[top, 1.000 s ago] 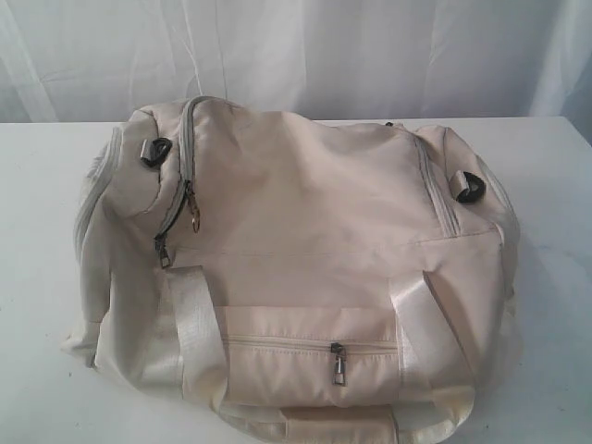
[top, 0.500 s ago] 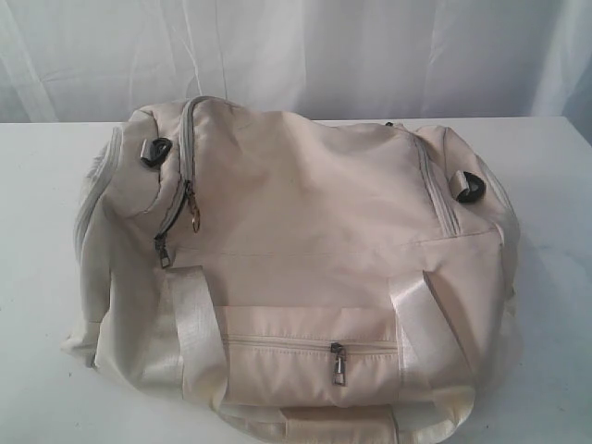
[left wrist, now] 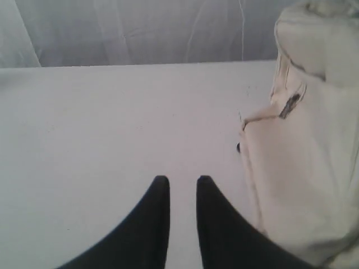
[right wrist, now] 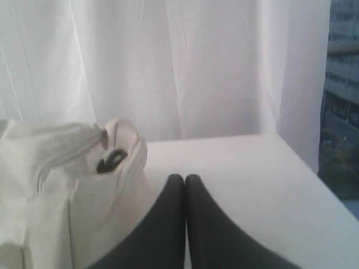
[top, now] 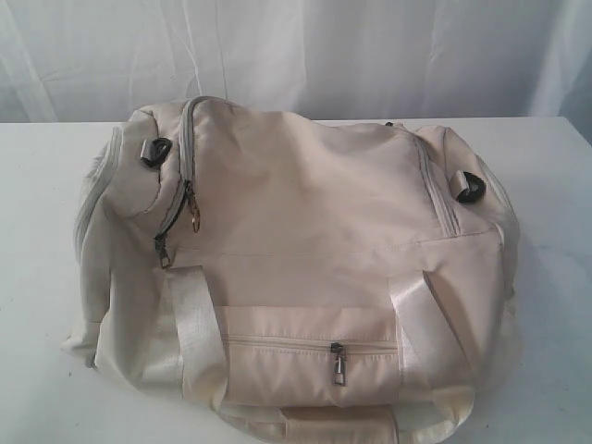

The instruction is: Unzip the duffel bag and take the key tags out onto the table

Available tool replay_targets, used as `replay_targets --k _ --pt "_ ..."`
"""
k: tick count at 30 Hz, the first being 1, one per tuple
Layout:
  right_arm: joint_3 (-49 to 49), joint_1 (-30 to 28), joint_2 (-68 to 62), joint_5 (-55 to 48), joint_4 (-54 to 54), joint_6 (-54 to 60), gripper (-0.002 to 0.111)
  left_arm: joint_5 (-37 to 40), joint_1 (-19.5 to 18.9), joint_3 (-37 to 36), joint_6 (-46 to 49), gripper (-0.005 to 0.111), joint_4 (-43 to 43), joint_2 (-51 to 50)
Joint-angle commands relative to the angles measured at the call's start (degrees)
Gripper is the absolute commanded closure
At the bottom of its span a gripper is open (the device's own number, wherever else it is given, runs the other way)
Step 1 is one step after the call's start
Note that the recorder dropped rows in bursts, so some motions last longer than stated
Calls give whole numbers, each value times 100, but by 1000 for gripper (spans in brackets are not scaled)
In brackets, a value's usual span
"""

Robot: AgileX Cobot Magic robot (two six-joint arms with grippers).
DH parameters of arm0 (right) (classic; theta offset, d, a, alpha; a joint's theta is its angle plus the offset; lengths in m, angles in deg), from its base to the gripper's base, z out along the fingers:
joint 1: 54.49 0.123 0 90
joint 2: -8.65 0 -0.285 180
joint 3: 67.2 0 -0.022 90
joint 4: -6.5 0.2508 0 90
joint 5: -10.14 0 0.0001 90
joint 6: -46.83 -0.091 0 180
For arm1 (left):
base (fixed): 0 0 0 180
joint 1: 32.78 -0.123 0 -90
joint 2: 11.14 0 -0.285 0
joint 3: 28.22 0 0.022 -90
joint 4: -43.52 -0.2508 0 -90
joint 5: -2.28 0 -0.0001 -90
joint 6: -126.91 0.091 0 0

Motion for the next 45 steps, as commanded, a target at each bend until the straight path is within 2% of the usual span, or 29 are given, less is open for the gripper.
replay_targets --k 1,4,8,9,10,13,15,16,18,19,21,26,29,31,34,37,39,41,43,45 --pt "29 -7 37 1472 0 18 108 -343 -5 -21 -1131 83 487 28" --pt "29 -7 37 2123 69 -70 108 -389 -5 -21 -1160 83 487 28" --pt "29 -7 37 3043 570 -1961 108 -675 -5 -21 -1160 83 487 28" --pt "29 -7 37 3205 701 -2454 108 -795 -5 -21 -1160 83 487 28" --pt "29 -7 37 3278 1279 -2909 108 -1049 -5 -21 -1177 83 487 28" --pt "29 -7 37 3227 1812 -3163 108 -1784 -5 -21 -1262 83 487 28" --pt "-125 -7 37 2584 1574 -3190 108 -1841 -5 130 -1175 83 414 28" --pt "-477 -7 37 1496 1065 -3190 108 -1754 -5 330 -1044 83 296 28" --pt "-992 -7 -82 380 268 -3168 108 -1732 -5 664 -945 83 -38 -218" --pt "-1361 -7 -373 159 -375 -3128 108 -1732 -5 864 -880 83 -301 -544" --pt "-1854 -7 -1010 116 -999 -2725 108 -1742 -5 1178 -880 83 -644 -1154" --pt "-2841 -7 -3026 -75 -1124 -2418 108 -1890 -5 2023 -1020 79 -884 -2957" --pt "-3088 179 -4114 62 -1124 -2418 108 -1920 -5 2566 -2318 69 -2274 -3889" --pt "-3154 393 -4536 116 -1124 -2418 108 -2138 5 2770 -3408 63 -3536 -4282" --pt "-3183 826 -5076 477 -1177 -2418 108 -3030 5 2967 -5047 56 -5283 -4876" --pt "-3183 1191 -5554 1271 -1627 -2394 108 -3622 5 3156 -6206 56 -6505 -5377" --pt "-3183 1302 -5810 1896 -1619 -2573 108 -3730 5 3265 -6691 56 -6949 -5649" --pt "-3183 1412 -6022 2445 -1619 -3198 108 -3964 5 3323 -7065 56 -7026 -5911" --pt "-3183 1458 -6157 2585 -1634 -3724 108 -4349 5 3323 -7081 56 -6934 -6124" --pt "-3183 1461 -6240 2471 -1634 -3739 108 -4594 5 3323 -7081 56 -6945 -6337"
